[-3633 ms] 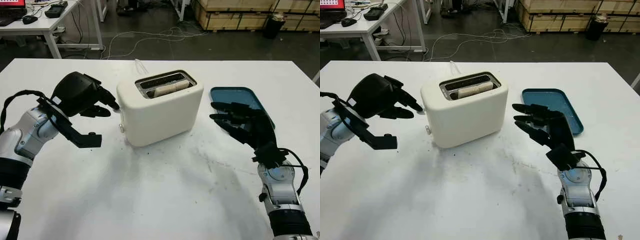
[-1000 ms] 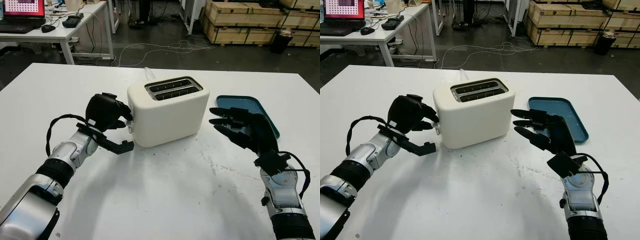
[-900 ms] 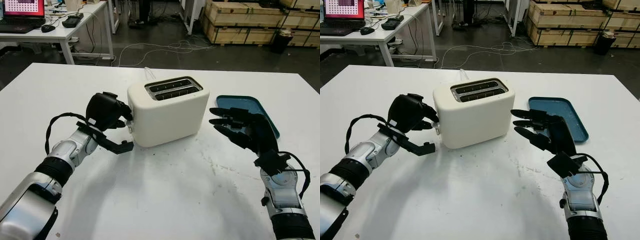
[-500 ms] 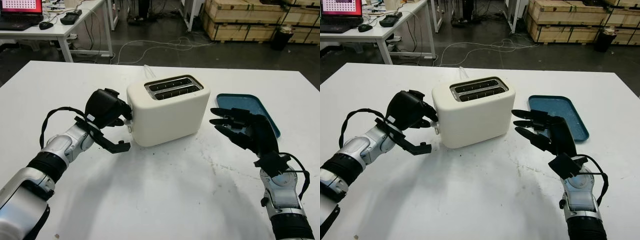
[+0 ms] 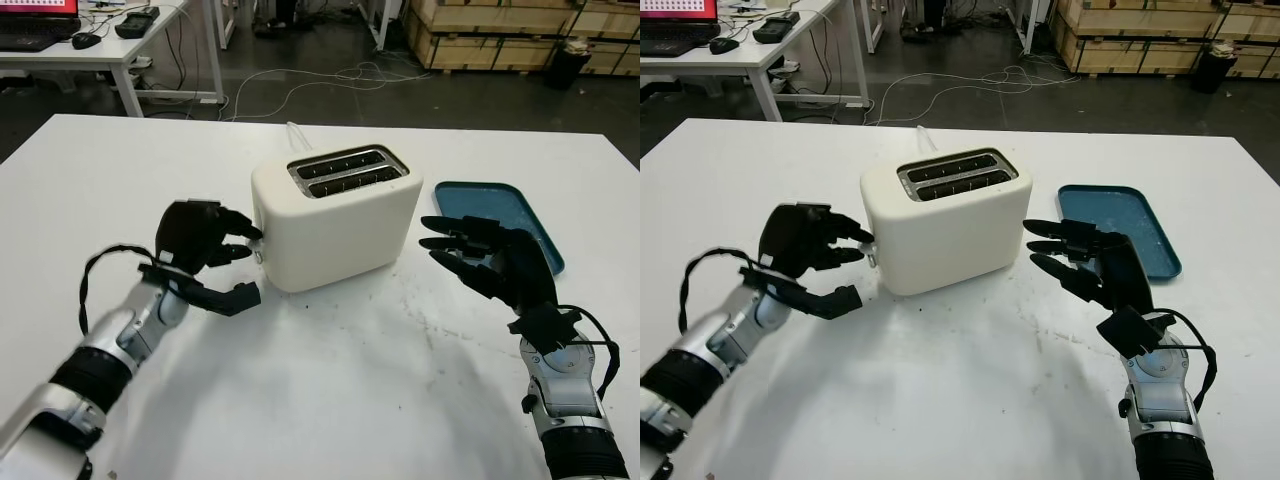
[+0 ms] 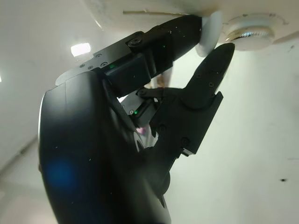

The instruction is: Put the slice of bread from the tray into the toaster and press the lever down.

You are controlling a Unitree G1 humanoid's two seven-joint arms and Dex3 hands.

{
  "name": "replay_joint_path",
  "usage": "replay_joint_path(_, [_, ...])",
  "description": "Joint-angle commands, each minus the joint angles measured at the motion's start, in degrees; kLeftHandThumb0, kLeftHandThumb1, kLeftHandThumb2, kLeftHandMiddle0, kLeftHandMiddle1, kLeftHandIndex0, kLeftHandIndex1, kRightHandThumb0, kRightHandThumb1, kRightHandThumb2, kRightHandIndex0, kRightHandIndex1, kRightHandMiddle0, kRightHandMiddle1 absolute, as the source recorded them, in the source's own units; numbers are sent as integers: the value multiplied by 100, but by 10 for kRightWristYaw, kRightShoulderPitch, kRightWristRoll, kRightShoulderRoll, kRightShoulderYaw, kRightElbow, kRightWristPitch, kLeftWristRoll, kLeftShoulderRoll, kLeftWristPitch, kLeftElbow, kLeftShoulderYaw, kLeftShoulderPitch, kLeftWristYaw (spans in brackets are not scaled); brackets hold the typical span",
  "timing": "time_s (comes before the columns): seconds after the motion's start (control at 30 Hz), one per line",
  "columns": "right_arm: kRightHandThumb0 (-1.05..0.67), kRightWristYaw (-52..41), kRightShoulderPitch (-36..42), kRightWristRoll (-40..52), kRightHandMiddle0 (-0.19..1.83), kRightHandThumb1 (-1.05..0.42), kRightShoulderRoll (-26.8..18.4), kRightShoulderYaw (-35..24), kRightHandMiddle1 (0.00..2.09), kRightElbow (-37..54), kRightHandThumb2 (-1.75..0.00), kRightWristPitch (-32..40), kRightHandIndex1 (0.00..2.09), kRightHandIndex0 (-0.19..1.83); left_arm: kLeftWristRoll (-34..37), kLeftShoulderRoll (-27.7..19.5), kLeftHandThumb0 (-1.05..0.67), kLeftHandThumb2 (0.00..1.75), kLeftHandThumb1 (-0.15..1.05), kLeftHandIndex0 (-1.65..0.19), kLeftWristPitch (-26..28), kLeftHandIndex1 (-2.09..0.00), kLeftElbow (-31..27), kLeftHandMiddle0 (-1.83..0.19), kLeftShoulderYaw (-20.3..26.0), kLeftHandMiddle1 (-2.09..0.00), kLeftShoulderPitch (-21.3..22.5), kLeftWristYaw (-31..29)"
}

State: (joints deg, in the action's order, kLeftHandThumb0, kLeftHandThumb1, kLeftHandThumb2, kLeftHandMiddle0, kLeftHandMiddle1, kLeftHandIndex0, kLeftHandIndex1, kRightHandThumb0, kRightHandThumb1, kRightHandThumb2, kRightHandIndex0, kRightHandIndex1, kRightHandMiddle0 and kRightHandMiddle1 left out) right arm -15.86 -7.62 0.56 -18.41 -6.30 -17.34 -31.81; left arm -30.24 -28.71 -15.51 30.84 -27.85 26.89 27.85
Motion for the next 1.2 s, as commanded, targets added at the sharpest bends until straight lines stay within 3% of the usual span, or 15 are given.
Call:
replay_joint_path(0.0, [-45,5,-7,2,97,-92,0,-1,1,-13,-6,-2,14,106,-22,141,-29,1,83,-131,-47,0,18,-94,-115,-128,-42,-116])
replay_joint_path(0.27, [-45,4,-10,0,97,-92,0,1,1,-12,-7,1,14,107,-40,127,-28,0,84,-130,-34,0,2,-91,-123,-129,-24,-121])
replay_joint_path(0.47, [-44,6,-8,-1,98,-92,-1,1,0,-5,-7,6,15,106,-58,97,-28,0,82,-126,-35,0,-28,-99,-121,-105,-9,-128])
replay_joint_path(0.57, [-45,6,-10,-2,97,-92,-1,0,0,-7,-7,5,15,105,-57,71,-27,0,80,-130,-52,-2,-56,-99,-105,-111,12,-133])
replay_joint_path(0.6, [-46,6,-11,-1,97,-92,-1,0,0,-8,-7,4,15,105,-57,59,-28,0,79,-131,-48,-2,-79,-99,-97,-111,21,-140])
replay_joint_path(0.63, [-47,6,-13,-1,97,-92,-1,-1,0,-10,-8,0,15,105,-61,43,-30,0,80,-132,-35,-3,-122,-99,-87,-127,28,-155])
replay_joint_path(0.73, [-47,10,-14,-6,98,-92,-1,0,1,-12,-8,-3,15,105,-68,7,-33,0,75,-138,22,-6,-286,-103,-55,-136,24,-211])
replay_joint_path(0.8, [-47,12,-11,-7,99,-92,0,1,1,-4,-8,4,14,104,-63,6,-35,1,74,-138,91,-6,-325,-108,-70,-129,18,-308])
replay_joint_path(0.87, [-47,12,-9,-6,99,-92,1,0,1,-1,-8,7,14,104,-79,44,-26,1,73,-136,165,-4,-234,-106,-119,-124,21,-409])
replay_joint_path(0.93, [-47,12,-8,-4,99,-92,0,-1,0,-1,-8,11,14,104,-94,78,-23,0,70,-133,187,-2,-159,-105,-147,-102,13,-435])
replay_joint_path(1.0, [-47,11,-7,-4,98,-92,-1,-1,0,0,-8,16,14,104,-88,93,-22,0,67,-134,195,-2,-154,-110,-150,-83,3,-448])
replay_joint_path(1.17, [-49,9,-9,-4,98,-92,1,2,0,-4,-8,9,14,104,-91,103,-19,0,73,-131,223,0,-163,-95,-141,-123,3,-464])
